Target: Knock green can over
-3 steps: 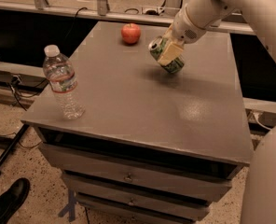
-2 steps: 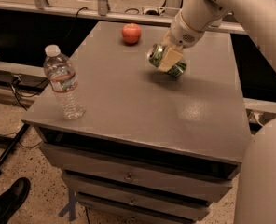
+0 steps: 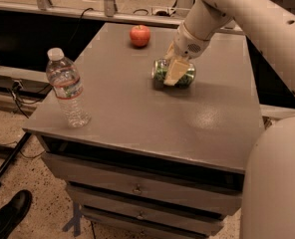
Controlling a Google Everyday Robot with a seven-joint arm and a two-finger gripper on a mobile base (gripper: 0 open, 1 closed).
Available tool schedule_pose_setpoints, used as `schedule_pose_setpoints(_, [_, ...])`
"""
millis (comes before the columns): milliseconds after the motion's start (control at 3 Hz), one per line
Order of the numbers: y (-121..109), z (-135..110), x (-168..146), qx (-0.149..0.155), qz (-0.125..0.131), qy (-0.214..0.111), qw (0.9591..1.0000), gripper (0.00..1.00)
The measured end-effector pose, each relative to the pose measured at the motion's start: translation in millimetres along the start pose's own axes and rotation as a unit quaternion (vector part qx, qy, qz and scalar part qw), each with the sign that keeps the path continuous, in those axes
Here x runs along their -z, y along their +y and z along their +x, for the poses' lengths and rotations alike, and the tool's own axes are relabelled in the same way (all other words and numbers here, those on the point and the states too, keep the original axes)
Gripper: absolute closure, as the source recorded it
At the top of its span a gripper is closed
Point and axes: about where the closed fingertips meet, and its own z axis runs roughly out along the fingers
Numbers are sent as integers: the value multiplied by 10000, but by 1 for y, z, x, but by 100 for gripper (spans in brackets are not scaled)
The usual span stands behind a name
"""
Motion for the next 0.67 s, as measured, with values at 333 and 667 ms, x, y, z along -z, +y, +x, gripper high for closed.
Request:
schedule_pose_setpoints(333, [5,-2,-2,20,-184,-113,9998,13])
schedule_pose_setpoints(667, [8,-4,1,-6,-301,-254,9992,0])
